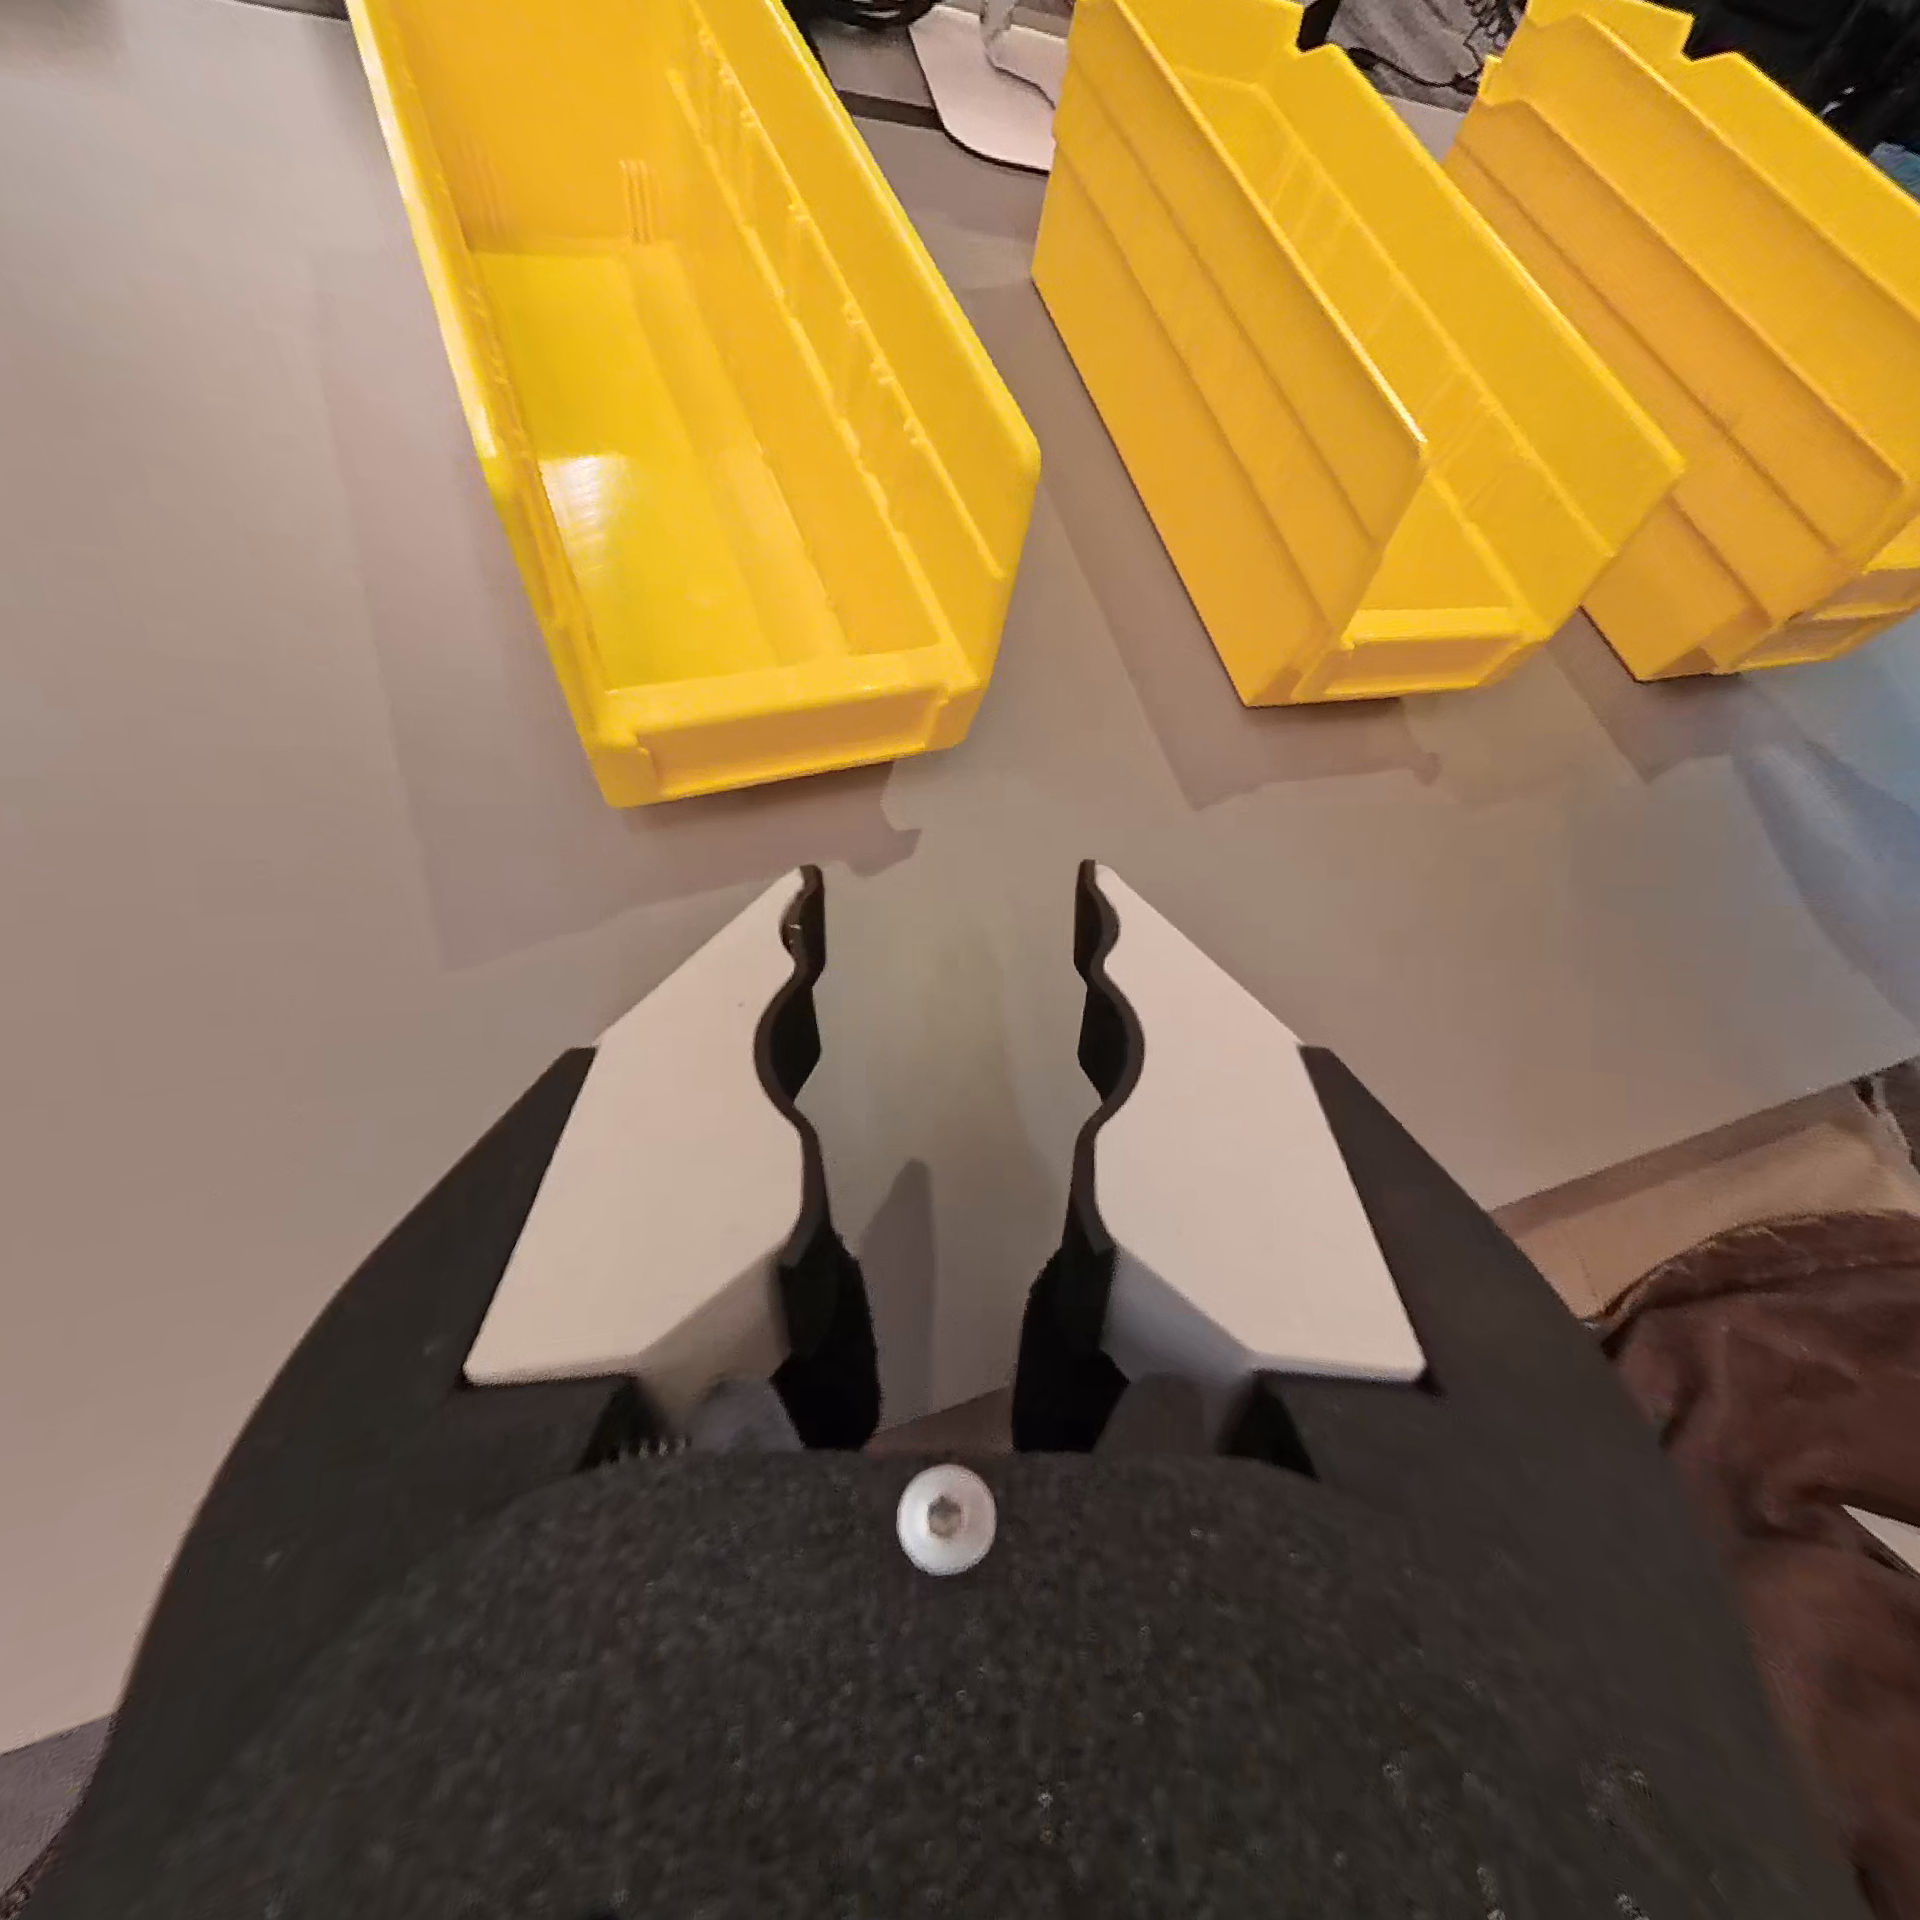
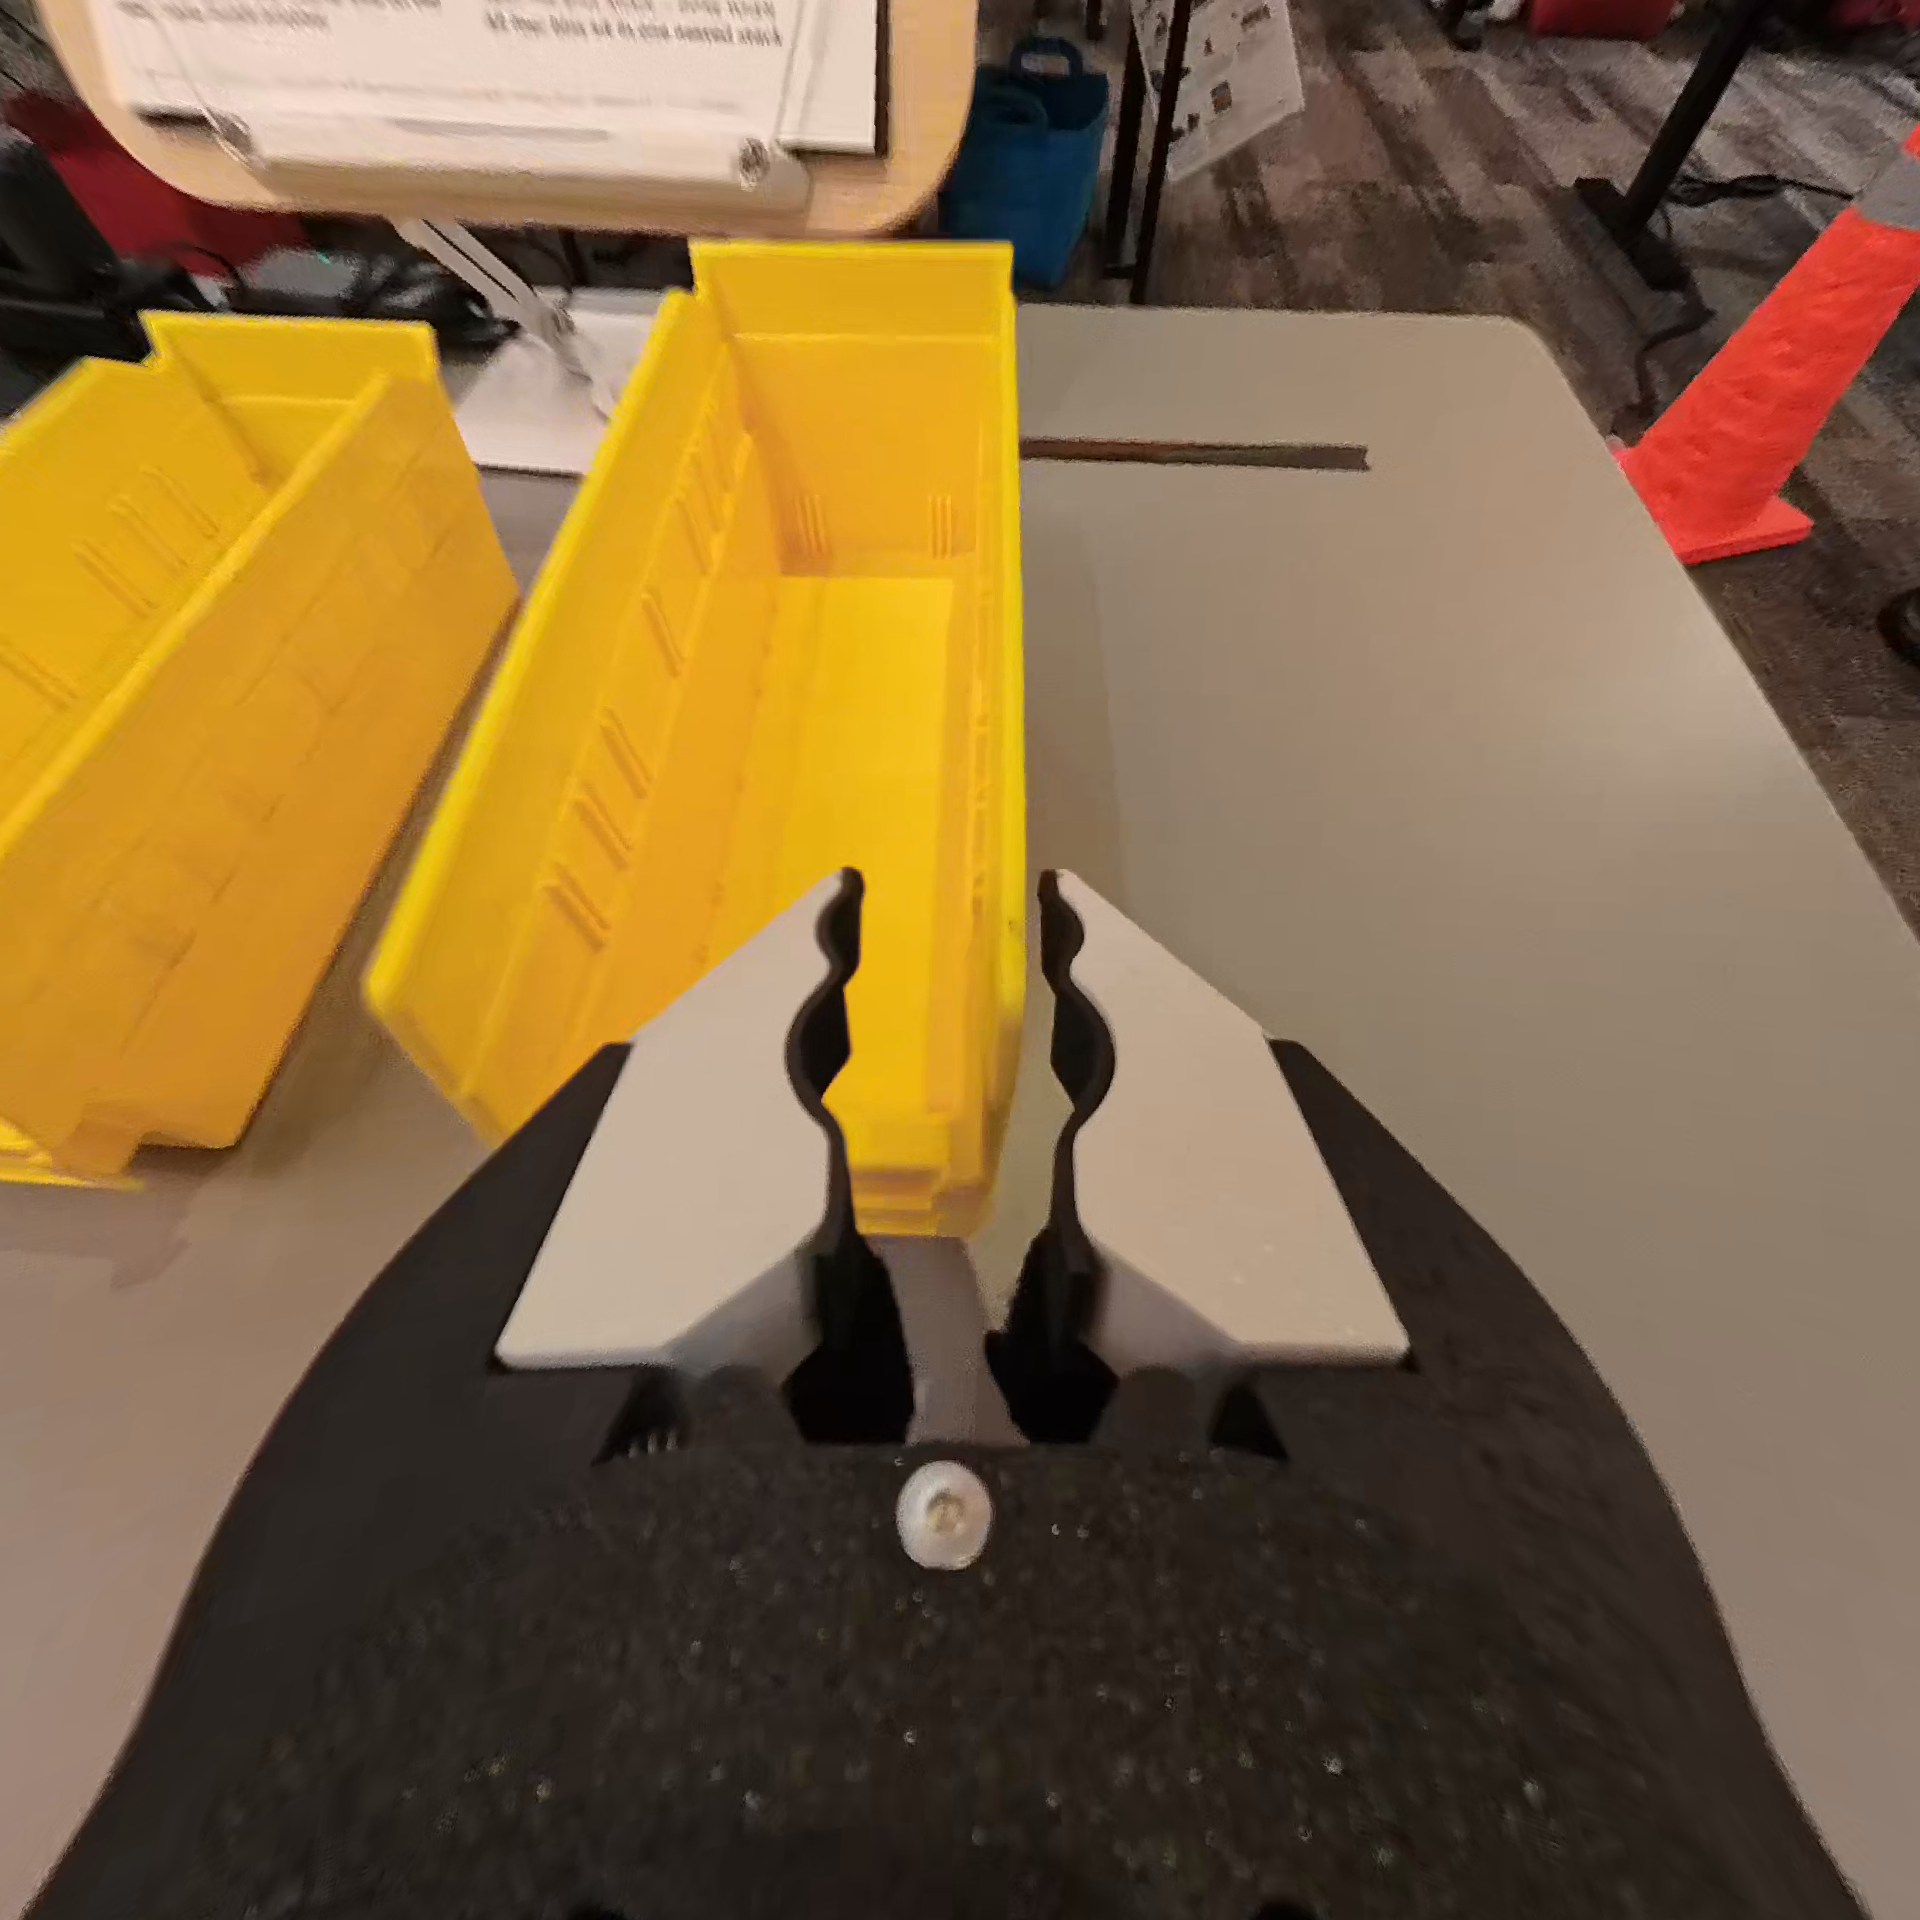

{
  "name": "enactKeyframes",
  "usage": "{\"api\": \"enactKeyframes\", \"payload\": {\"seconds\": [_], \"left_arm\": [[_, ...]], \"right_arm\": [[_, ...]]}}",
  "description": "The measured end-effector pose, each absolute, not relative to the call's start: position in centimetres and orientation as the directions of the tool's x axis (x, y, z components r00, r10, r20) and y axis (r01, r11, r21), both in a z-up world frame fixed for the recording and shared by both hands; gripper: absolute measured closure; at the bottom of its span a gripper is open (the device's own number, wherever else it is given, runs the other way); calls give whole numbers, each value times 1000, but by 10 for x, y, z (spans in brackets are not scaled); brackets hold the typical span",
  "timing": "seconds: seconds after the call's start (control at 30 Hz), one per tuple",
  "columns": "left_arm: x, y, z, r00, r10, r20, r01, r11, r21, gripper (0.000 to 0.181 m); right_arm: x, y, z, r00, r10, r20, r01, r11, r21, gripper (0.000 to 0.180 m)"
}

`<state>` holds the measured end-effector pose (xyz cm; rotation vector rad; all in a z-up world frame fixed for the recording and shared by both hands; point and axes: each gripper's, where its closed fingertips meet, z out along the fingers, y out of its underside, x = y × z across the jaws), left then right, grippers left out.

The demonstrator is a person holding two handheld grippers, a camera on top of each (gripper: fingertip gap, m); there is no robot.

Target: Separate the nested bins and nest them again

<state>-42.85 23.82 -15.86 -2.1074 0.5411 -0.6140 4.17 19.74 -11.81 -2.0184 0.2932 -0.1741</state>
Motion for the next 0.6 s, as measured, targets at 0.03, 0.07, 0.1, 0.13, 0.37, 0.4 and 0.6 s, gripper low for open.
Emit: {"api": "enactKeyframes", "payload": {"seconds": [0.03, 0.07, 0.1, 0.13, 0.37, 0.4, 0.6], "left_arm": [[-427, 240, -158, 789, -572, 225, -154, -539, -828, 134], [-424, 240, -157, 789, -572, 225, -151, -535, -831, 132], [-419, 238, -155, 784, -578, 227, -146, -527, -837, 131], [-409, 234, -151, 765, -601, 232, -140, -506, -851, 141], [-388, 249, -135, 813, -568, 128, -106, -360, -927, 118], [-380, 250, -136, 801, -582, 142, -109, -374, -921, 120], [-304, 257, -147, 754, -638, 158, -171, -422, -890, 125]], "right_arm": [[38, 193, -112, 962, -274, -20, -136, -410, -902, 143], [34, 188, -107, 963, -268, -36, -144, -395, -907, 141], [28, 182, -104, 965, -258, -51, -150, -382, -912, 139], [23, 175, -103, 966, -254, -56, -150, -370, -917, 134], [-2, 130, -113, 965, -259, -33, -123, -341, -932, 134], [-5, 127, -114, 968, -245, -48, -131, -335, -933, 134], [-7, 123, -118, 977, -199, -72, -137, -335, -932, 135]]}}
